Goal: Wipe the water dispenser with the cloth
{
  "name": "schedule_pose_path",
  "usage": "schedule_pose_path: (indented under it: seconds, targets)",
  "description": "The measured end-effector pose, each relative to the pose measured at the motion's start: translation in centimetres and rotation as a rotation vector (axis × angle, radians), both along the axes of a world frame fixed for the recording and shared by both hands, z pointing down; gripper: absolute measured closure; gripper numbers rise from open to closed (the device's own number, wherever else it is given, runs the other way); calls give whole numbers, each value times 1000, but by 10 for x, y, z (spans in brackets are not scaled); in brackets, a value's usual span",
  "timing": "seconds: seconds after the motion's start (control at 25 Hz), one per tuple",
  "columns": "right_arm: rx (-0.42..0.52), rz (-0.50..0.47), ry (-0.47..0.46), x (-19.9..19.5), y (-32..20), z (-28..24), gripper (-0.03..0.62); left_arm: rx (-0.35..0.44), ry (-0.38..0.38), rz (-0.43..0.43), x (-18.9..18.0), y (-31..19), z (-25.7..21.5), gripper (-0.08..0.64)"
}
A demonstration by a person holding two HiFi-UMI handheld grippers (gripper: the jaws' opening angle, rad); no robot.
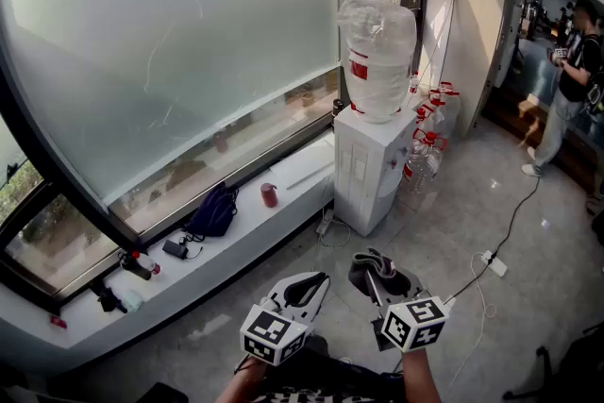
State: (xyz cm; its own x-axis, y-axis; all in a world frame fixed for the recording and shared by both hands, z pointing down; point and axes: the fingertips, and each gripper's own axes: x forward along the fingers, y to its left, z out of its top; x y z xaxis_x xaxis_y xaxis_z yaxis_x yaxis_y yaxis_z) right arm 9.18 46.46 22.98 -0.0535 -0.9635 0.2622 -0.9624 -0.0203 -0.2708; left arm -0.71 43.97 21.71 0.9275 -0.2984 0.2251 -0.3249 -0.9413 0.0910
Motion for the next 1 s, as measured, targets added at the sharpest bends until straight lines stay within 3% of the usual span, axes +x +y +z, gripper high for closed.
schedule_pose_path:
  seconds: [0.64, 1.0]
  targets:
    - [-27, -34, -38, -1, -7, 18, 486, -29, -21, -11, 1, -3, 8, 523]
    - [-59, -12, -39, 30, -71, 34, 486, -41, -51, -16, 19, -77, 27, 523]
